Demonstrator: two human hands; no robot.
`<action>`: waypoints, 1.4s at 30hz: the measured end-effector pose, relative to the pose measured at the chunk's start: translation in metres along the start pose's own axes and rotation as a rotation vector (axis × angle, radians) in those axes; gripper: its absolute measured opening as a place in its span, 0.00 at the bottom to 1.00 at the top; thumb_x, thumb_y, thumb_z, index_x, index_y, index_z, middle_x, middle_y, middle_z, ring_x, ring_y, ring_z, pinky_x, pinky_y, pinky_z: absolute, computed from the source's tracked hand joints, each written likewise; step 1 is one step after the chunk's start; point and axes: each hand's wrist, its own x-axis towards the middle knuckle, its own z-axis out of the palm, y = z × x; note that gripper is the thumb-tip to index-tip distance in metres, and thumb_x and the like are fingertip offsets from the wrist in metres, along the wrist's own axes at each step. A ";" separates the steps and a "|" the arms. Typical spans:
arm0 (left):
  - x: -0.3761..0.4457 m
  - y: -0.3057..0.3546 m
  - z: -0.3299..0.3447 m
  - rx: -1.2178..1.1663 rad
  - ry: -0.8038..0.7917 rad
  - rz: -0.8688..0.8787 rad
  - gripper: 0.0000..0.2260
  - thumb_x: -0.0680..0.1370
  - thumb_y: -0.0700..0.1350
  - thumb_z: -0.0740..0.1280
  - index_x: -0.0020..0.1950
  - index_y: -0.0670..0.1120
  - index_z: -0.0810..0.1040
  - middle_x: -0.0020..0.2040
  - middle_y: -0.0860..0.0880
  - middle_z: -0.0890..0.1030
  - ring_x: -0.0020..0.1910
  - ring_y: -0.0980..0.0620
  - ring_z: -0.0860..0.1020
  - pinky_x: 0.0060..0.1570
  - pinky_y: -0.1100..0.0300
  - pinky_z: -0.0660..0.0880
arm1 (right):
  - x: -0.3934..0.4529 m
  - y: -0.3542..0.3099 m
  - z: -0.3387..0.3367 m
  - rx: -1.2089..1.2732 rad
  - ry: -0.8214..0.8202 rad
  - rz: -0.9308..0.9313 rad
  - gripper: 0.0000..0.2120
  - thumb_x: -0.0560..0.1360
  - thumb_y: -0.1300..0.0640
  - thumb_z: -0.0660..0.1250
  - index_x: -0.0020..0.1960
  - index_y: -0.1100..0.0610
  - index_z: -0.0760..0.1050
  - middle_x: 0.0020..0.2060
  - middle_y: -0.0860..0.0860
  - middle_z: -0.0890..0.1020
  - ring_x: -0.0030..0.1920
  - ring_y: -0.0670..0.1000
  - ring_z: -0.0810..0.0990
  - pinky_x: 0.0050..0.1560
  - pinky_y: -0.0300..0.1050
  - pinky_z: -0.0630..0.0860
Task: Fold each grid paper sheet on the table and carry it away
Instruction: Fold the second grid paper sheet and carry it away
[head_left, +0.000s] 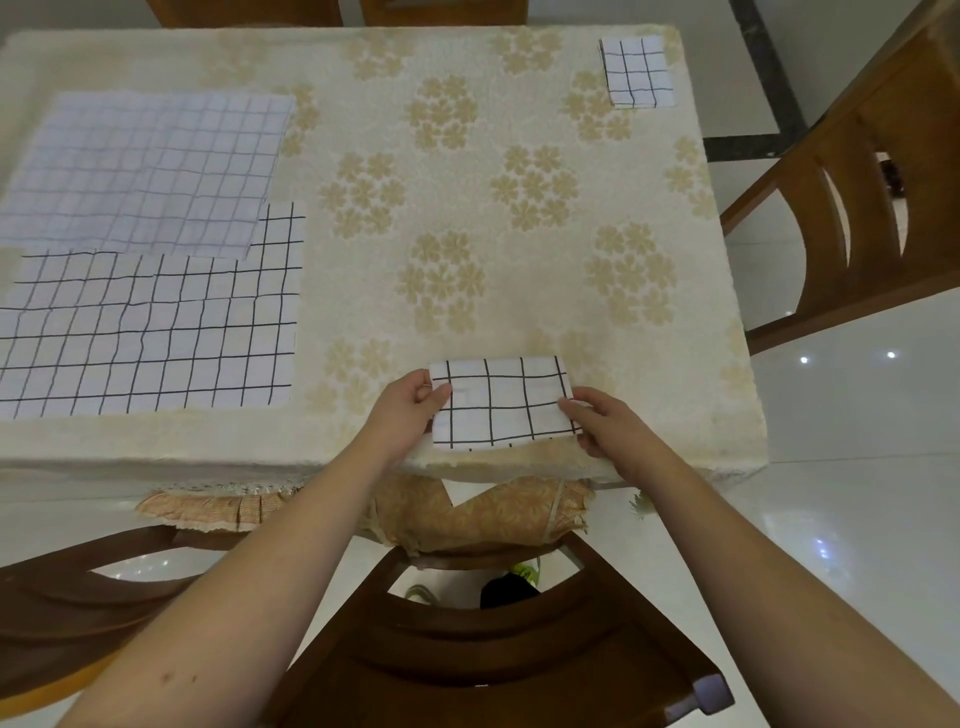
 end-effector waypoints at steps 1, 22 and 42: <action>-0.002 0.001 0.000 -0.010 -0.010 -0.003 0.11 0.79 0.48 0.66 0.51 0.40 0.77 0.36 0.46 0.68 0.41 0.47 0.76 0.54 0.43 0.77 | -0.001 0.000 0.002 0.028 0.005 -0.001 0.19 0.73 0.40 0.68 0.59 0.49 0.77 0.30 0.45 0.73 0.26 0.43 0.69 0.29 0.36 0.69; -0.072 -0.006 -0.062 -0.047 -0.121 -0.059 0.18 0.75 0.48 0.72 0.62 0.41 0.77 0.50 0.40 0.83 0.50 0.52 0.80 0.52 0.56 0.77 | -0.092 -0.002 0.064 0.057 0.096 -0.092 0.19 0.75 0.52 0.71 0.29 0.51 0.67 0.22 0.47 0.64 0.21 0.46 0.63 0.22 0.34 0.62; -0.164 0.032 0.040 0.268 -0.574 0.170 0.04 0.78 0.44 0.69 0.51 0.47 0.81 0.41 0.51 0.84 0.35 0.57 0.82 0.34 0.64 0.76 | -0.275 0.078 0.050 0.402 0.630 -0.147 0.05 0.77 0.57 0.68 0.47 0.57 0.81 0.38 0.51 0.86 0.38 0.48 0.85 0.33 0.35 0.78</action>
